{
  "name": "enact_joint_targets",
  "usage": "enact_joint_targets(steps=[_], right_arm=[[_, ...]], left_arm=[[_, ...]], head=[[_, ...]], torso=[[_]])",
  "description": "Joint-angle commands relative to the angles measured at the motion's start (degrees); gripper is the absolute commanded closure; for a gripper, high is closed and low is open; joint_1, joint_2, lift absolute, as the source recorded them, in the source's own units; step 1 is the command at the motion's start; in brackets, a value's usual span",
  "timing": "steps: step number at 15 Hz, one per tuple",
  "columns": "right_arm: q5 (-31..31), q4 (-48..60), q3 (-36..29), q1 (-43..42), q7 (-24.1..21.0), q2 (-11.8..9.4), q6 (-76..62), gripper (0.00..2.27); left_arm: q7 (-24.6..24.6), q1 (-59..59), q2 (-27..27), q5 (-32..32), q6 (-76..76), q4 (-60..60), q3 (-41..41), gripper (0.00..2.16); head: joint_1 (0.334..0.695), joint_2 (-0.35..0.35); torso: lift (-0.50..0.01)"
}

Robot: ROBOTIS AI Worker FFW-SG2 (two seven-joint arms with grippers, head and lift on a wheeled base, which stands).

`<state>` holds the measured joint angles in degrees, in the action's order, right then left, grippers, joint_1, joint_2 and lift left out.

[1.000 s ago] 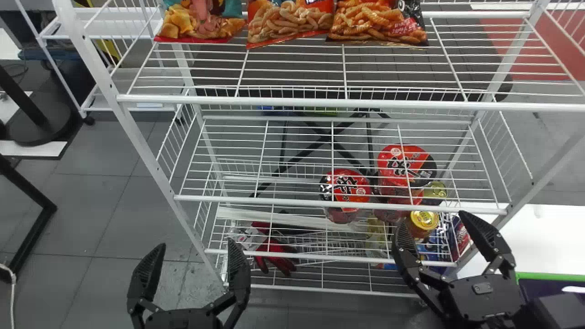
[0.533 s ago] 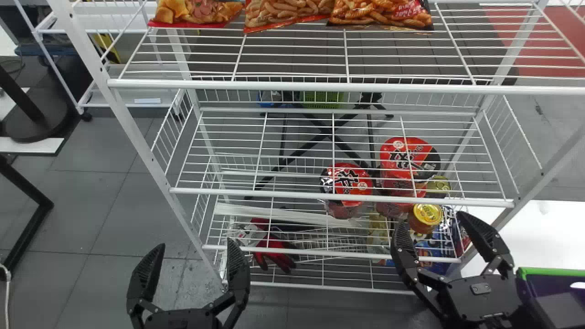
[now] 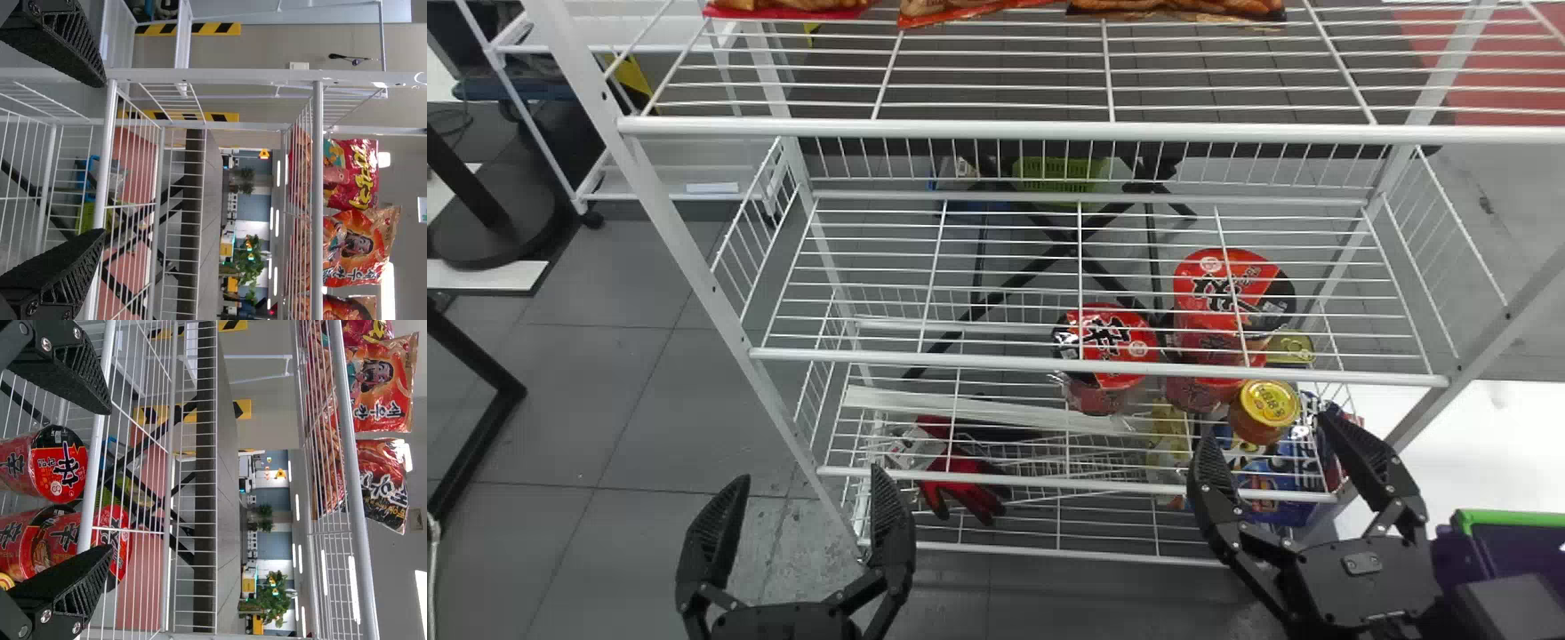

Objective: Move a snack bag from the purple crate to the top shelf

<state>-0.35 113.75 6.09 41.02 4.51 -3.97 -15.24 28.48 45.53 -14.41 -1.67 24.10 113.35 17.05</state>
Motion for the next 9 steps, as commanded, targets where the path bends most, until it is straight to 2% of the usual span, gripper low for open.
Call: enact_joint_targets(steps=[1,9], right_arm=[[0.0,-0.2,0.0,-0.1,-0.2,-0.1,-0.1,0.09],[0.4,-0.4,0.1,-0.1,-0.6,-0.2,-0.3,0.09]], left_arm=[[0.0,0.0,0.0,0.0,0.0,-0.1,0.0,0.0],[0.0,0.0,0.1,0.0,0.4,-0.4,0.0,0.0]], head=[[0.695,0.058],[0.695,0.053]], torso=[[-0.329],[-0.361]])
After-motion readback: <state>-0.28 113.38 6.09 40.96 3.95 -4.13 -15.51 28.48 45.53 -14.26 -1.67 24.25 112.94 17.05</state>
